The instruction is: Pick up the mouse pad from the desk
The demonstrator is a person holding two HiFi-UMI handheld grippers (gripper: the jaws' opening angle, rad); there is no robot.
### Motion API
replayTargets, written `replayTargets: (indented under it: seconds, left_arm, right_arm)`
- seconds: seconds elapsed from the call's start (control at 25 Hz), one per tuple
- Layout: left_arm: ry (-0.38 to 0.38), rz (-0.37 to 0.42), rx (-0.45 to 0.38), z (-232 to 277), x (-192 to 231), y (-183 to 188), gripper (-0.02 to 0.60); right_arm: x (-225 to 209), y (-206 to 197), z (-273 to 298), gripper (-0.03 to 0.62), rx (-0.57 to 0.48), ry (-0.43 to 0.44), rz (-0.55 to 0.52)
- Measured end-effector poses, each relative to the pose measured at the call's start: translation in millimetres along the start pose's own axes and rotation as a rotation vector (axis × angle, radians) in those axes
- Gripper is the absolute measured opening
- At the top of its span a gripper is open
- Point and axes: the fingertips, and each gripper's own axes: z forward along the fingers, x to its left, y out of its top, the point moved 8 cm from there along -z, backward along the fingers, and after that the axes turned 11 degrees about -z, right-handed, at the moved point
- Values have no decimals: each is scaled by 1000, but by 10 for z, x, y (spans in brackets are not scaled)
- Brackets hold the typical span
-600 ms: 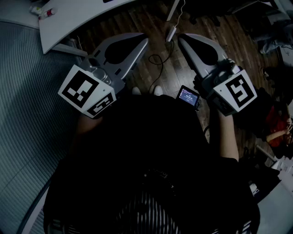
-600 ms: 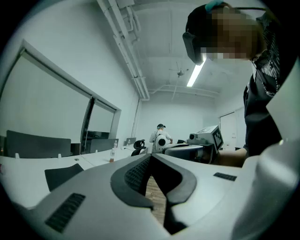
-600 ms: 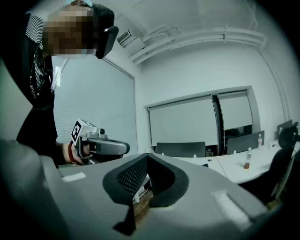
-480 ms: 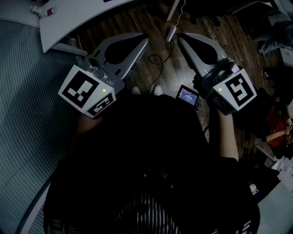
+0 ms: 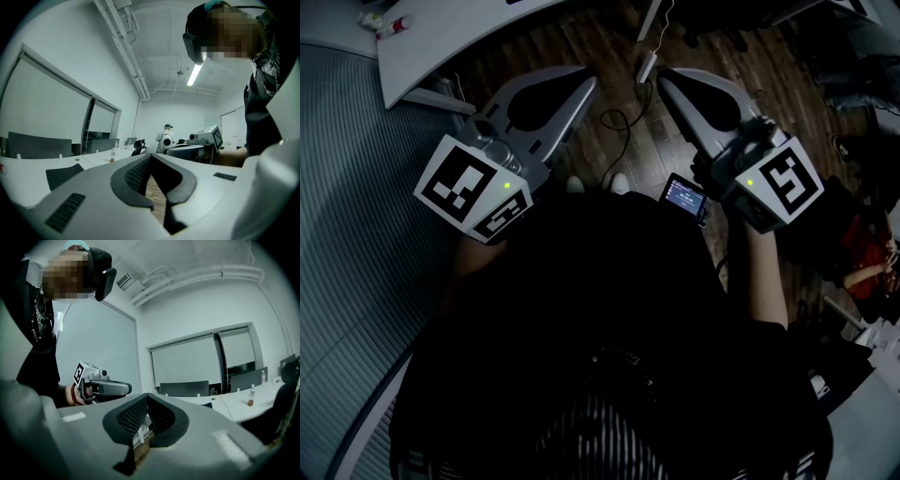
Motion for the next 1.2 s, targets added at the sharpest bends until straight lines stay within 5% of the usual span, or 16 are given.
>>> replayTargets:
  seconds: [1.2]
  left_arm:
    - [78,-13,99,614,-611,-451,8]
  right_arm:
    - [-529,-672,-1197,5,-19,-50,91]
